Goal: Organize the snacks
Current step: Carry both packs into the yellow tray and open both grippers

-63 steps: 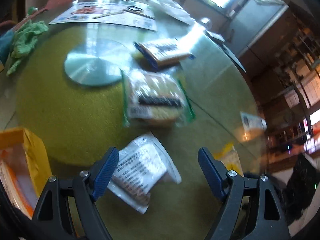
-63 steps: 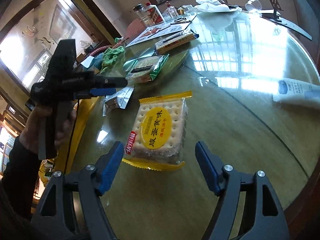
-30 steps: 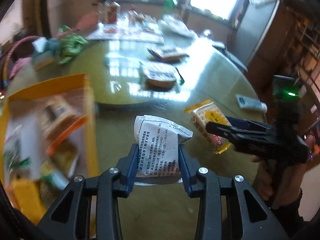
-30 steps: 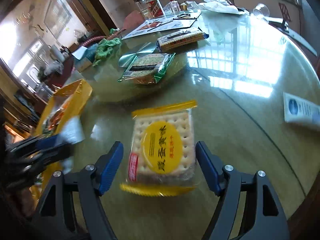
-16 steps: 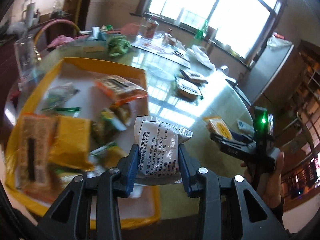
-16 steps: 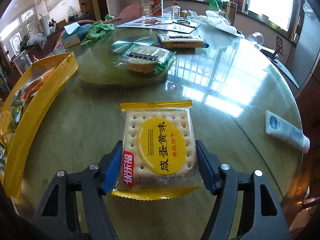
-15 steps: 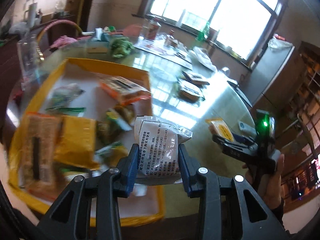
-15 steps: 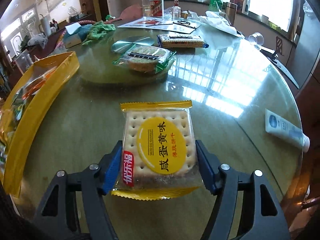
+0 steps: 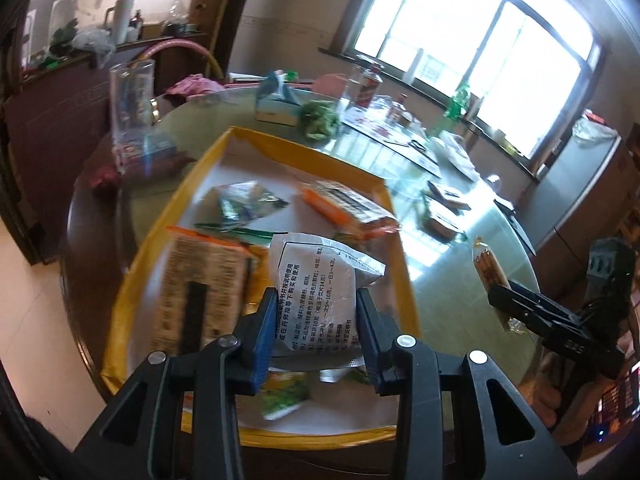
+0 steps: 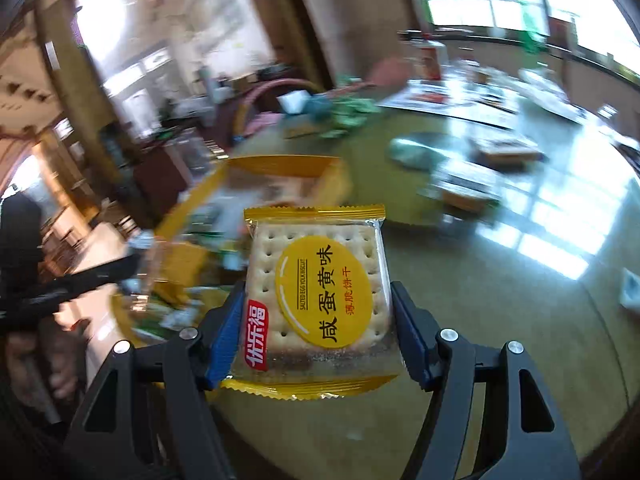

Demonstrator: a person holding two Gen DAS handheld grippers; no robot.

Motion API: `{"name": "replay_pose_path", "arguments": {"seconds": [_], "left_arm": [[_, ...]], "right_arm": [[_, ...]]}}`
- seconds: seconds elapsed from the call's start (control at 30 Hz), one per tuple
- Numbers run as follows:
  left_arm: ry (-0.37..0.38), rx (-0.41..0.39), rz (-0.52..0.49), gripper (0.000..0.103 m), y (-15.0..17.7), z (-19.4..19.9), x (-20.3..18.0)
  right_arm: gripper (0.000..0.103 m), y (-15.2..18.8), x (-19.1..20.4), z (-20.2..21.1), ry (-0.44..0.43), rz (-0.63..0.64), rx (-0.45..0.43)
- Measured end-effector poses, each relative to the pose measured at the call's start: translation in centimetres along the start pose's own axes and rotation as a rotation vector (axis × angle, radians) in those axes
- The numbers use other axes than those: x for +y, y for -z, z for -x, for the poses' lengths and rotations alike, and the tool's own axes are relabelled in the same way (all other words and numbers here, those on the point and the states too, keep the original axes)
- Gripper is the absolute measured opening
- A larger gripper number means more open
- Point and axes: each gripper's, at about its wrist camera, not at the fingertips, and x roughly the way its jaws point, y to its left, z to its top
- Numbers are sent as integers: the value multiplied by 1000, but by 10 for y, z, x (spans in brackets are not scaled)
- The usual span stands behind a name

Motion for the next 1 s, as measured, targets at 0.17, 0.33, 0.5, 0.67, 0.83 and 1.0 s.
{"name": "replay_pose_path", "arguments": {"seconds": [0.17,0.33,0.5,0.67,0.83,1.0], "left_arm": [[0,-10,25,38,-10,1,17],[-1,-9,35,38,-34,-10,34],[-12,32,49,38,-62,-37,50],[-25,69,36,38,-75,-59,55],[-47,104,27,38,-76,-74,56],[-58,120,73,54,-78,-79,64]], "right_arm": [[69,-24,41,-37,-85,64,48],[69,-42,66,-76,-123,101,107],[69,-56,85,-117,-104,130,171],[69,-60,99,-141,-32,191,200],[69,-54,100,-153,36,236,231],[70,-54,96,-151,27,225,223]]}}
